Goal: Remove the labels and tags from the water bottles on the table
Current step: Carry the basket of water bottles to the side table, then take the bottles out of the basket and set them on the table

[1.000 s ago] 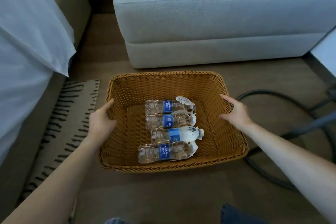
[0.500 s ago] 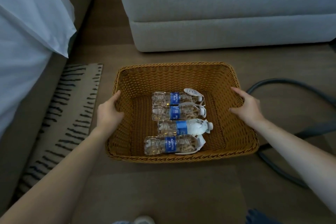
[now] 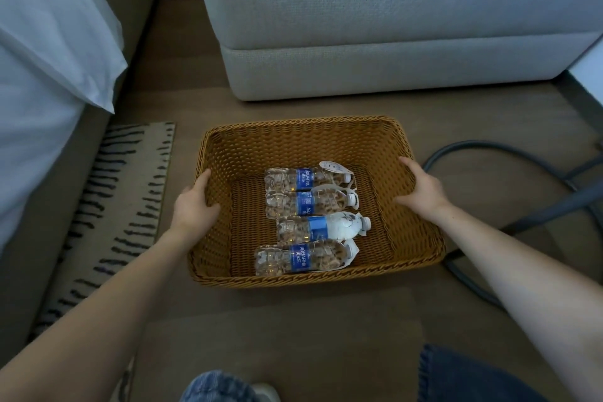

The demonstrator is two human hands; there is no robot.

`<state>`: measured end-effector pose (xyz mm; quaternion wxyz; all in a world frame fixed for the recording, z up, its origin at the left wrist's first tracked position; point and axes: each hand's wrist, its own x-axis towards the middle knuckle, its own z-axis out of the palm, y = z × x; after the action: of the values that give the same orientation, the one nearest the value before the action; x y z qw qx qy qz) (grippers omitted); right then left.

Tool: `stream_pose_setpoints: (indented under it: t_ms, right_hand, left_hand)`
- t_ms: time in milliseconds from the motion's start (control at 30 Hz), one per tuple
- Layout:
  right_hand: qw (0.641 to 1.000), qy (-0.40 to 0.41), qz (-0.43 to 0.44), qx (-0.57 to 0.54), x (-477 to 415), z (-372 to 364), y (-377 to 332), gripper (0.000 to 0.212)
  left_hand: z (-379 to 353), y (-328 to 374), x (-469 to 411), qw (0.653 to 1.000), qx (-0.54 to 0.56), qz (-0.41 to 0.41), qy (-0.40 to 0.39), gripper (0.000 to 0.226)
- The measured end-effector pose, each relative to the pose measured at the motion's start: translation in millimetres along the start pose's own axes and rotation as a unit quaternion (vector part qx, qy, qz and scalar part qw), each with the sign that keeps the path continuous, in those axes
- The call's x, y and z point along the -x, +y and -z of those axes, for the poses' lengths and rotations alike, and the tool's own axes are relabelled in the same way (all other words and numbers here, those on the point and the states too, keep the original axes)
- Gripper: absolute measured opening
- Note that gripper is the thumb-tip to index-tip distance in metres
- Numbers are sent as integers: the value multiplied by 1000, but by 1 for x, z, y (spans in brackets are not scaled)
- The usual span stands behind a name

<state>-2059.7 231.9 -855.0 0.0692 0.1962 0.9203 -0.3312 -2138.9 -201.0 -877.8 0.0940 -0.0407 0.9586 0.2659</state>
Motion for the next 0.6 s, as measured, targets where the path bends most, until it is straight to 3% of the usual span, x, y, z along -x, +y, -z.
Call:
stream_pose_setpoints:
  t_ms: [100,233,367,600]
  right_hand:
    - [999,35,2,31,10,5,-17,92]
    - [992,56,114,3,27,10,-47,75]
    - [988,41,138,-60,50,0,-69,66]
    - [988,-57,119,-81,78,-41,-52,59]
  left_hand:
    - [16,8,3,999,-19,28,-13,72]
    - [36,37,17,996,-29,-82,29,55]
    - [38,64,39,980,36,-194,24,41]
    - [-1,61,74,957,52,-269,-100,35]
